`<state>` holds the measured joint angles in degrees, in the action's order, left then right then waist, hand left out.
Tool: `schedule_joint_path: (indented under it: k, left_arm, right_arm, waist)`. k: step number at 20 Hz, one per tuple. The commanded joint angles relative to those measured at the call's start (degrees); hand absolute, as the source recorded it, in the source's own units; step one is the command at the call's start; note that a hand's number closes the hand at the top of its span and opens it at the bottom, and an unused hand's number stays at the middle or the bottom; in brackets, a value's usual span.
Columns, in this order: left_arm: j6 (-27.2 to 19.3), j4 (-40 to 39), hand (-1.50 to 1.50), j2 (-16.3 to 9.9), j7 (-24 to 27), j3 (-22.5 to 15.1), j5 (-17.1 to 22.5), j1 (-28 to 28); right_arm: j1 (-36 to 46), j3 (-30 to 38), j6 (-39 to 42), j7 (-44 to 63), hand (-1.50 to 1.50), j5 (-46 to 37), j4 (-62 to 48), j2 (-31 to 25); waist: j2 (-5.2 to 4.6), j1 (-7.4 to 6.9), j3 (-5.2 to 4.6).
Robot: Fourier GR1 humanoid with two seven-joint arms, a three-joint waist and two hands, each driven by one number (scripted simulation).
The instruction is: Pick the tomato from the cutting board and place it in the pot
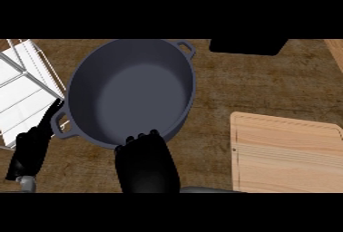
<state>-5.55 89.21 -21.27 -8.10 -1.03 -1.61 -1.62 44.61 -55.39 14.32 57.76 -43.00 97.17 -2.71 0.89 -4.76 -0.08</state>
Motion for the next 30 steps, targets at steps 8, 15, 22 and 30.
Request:
schedule_joint_path:
  k: [8,15,22,30]
  left_arm:
    - [-0.5,-0.7,0.0,0.4,0.0,1.8,0.3,1.1]
    - [-0.5,0.0,0.0,0.8,-0.4,1.3,-0.8,0.4]
    - [0.5,-0.2,0.0,0.4,-0.6,4.0,0.8,0.7]
    - [-0.4,1.6,0.0,2.9,1.2,2.1,-1.8,-2.0]
  right_arm:
    - [14.8,-0.4,-18.6,13.2,1.5,-4.4,-2.7,2.7]
    - [25.2,6.7,-22.2,11.8,1.5,0.3,-9.5,2.7]
    - [28.7,15.9,-26.7,-0.2,1.5,3.7,-22.9,2.7]
    - [32.7,19.7,-31.5,-15.6,1.5,9.3,-42.3,2.7]
  waist:
    - [-0.81,2.5,-0.04]
    - [-0.91,2.71,-0.04]
    - [-1.2,3.16,0.0]
    - [-1.32,2.7,0.0]
